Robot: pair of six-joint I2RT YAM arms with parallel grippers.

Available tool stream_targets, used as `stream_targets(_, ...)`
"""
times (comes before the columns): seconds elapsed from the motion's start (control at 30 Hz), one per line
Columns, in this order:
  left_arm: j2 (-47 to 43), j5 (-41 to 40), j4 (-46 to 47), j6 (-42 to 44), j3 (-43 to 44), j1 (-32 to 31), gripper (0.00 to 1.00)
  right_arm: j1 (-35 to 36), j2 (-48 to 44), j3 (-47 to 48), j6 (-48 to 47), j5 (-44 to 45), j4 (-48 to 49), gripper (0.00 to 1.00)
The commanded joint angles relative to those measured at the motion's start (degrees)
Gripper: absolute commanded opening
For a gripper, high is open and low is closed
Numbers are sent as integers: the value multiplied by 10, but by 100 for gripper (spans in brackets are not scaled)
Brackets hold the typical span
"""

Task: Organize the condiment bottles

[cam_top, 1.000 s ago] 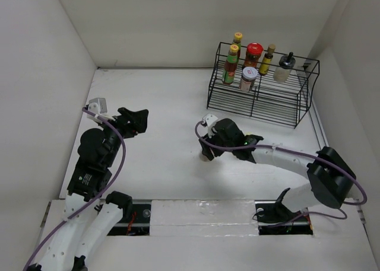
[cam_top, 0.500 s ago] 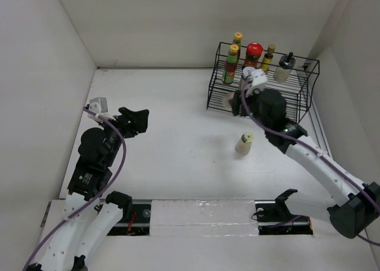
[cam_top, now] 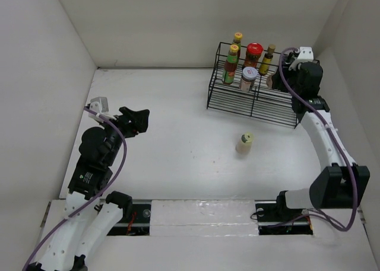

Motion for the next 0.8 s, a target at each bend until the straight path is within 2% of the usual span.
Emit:
stream_targets(0.0, 4, 7, 24, 7, -2, 2, 78, -17, 51, 43, 0, -71, -4, 47)
stream_targets(0.27, 4, 7, 24, 7, -2, 2, 78, -22, 125, 60, 0, -77, -4, 51)
stream_targets(0.33, 4, 7, 24, 7, -2, 2, 78, -22, 130, 60, 6, -77, -4, 60)
stream_targets(0.37, 4, 7, 24, 7, -2, 2, 78, -22, 130, 60, 6, -77, -4, 67)
stream_targets(0.4, 4, 7, 24, 7, -2, 2, 79, -17, 130, 60, 6, -71, -4, 79)
stream_targets(0.57, 4, 7, 24, 7, -2, 2, 81, 2, 63, 53, 11, -21, 2, 93)
stream_targets(0.63, -1, 7, 24, 7, -2, 2, 82, 21, 28, 40, 16, 9, 2, 93)
stream_targets(0.73, -1, 7, 24, 7, -2, 2, 82, 66, -57, -25, 23, 44, 19, 93)
stream_targets(0.77, -1, 7, 24, 7, -2, 2, 82, 79, -79, -74, 29, 55, 19, 93)
